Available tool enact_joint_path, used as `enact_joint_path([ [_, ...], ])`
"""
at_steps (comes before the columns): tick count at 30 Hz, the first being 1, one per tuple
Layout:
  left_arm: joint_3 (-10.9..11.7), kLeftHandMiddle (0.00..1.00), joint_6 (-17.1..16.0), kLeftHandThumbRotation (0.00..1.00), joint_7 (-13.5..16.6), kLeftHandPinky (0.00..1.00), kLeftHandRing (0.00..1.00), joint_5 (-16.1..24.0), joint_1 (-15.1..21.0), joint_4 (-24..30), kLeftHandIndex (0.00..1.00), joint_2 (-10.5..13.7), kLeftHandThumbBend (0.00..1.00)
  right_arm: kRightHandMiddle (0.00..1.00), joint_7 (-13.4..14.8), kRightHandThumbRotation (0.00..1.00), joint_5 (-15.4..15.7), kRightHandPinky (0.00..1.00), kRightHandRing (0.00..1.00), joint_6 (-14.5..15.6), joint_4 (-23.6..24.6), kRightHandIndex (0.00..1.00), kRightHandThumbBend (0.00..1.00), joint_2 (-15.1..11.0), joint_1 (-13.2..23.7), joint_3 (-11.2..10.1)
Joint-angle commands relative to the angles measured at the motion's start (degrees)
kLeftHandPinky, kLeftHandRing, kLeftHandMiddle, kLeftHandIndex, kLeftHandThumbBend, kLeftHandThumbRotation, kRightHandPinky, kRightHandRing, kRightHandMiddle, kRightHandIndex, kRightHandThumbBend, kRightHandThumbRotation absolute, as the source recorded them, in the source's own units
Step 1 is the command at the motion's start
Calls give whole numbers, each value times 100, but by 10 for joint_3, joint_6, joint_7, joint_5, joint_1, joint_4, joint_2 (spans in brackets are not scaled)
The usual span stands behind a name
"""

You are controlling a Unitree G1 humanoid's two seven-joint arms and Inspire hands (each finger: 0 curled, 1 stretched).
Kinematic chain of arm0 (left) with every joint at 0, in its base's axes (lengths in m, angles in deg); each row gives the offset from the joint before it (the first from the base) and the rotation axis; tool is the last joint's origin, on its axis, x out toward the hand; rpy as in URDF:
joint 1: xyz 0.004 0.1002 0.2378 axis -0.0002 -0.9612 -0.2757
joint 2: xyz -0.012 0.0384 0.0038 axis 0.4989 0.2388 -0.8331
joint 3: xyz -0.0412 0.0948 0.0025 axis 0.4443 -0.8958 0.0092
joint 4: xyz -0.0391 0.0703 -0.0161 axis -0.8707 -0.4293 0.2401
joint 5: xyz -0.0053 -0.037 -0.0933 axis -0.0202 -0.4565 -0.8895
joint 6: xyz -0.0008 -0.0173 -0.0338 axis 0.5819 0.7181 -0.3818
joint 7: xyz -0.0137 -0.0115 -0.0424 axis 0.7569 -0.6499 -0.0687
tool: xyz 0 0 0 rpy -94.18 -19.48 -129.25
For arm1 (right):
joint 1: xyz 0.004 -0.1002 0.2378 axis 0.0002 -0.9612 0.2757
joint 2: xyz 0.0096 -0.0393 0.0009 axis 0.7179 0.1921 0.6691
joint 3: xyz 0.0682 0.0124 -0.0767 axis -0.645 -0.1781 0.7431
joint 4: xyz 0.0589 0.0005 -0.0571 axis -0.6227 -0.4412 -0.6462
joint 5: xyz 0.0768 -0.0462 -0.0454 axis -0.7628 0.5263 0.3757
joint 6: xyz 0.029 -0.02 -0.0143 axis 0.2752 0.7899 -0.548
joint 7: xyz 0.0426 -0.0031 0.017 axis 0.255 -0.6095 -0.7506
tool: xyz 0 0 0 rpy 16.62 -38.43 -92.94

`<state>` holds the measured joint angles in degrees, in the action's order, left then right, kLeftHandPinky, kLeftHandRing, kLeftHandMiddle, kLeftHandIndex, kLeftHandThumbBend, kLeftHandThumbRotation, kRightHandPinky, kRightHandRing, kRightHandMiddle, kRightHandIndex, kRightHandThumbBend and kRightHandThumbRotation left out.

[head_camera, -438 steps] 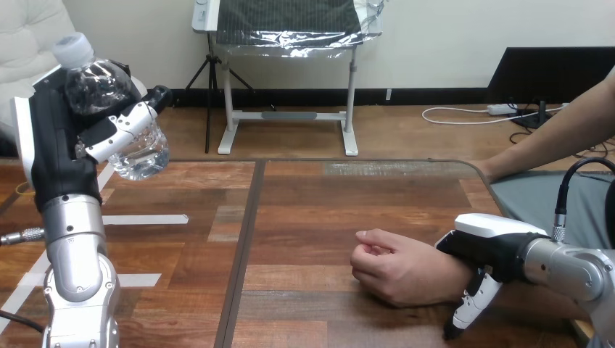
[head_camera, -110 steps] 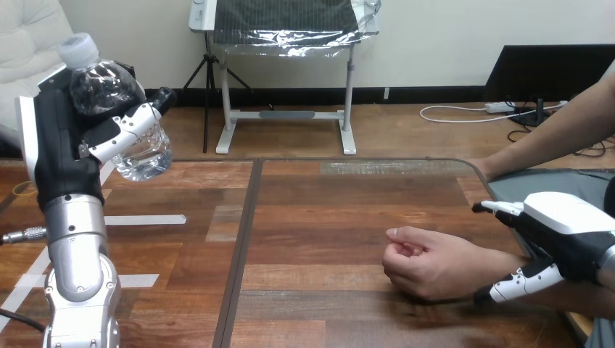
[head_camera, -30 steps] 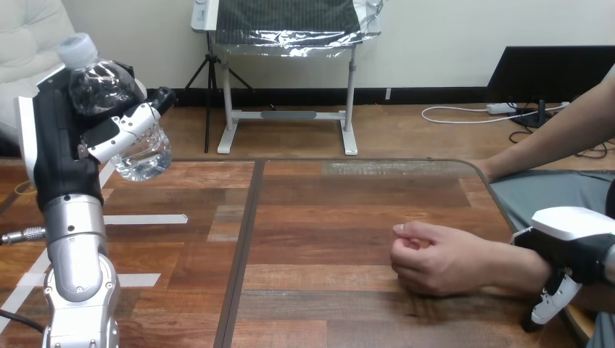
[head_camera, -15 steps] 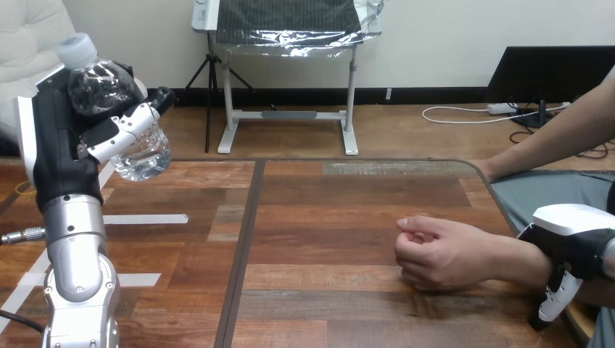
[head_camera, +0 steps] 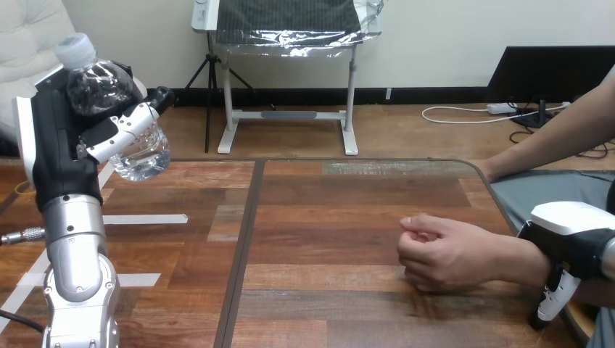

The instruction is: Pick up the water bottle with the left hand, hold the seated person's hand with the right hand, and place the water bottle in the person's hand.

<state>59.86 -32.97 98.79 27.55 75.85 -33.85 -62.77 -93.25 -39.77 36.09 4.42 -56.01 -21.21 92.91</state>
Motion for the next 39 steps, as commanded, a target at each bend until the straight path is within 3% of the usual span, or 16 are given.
enact_joint_path([
  [1, 2, 40, -15, 0, 2, 29, 35, 3, 30, 39, 41, 3, 62, 31, 7, 5, 11, 15, 23, 3, -24, 36, 94, 17, -8, 22],
  [16, -2, 40, -6, 0, -1, 30, 35, 5, 27, 40, 41, 2, 63, 20, 54, 17, 9, 6, 13, 11, -11, 24, 83, 32, -21, 22],
  [32, -16, 40, -15, 0, -2, 29, 35, 9, 20, 33, 42, -12, 65, 20, 78, 16, -12, 5, 12, 27, 22, 24, 74, 42, -32, 7],
  [39, -26, 40, -24, 0, -5, 29, 35, 20, 14, 31, 42, -15, 66, 19, 91, 14, -28, 5, 12, 19, 37, 23, 74, 39, -35, -3],
])
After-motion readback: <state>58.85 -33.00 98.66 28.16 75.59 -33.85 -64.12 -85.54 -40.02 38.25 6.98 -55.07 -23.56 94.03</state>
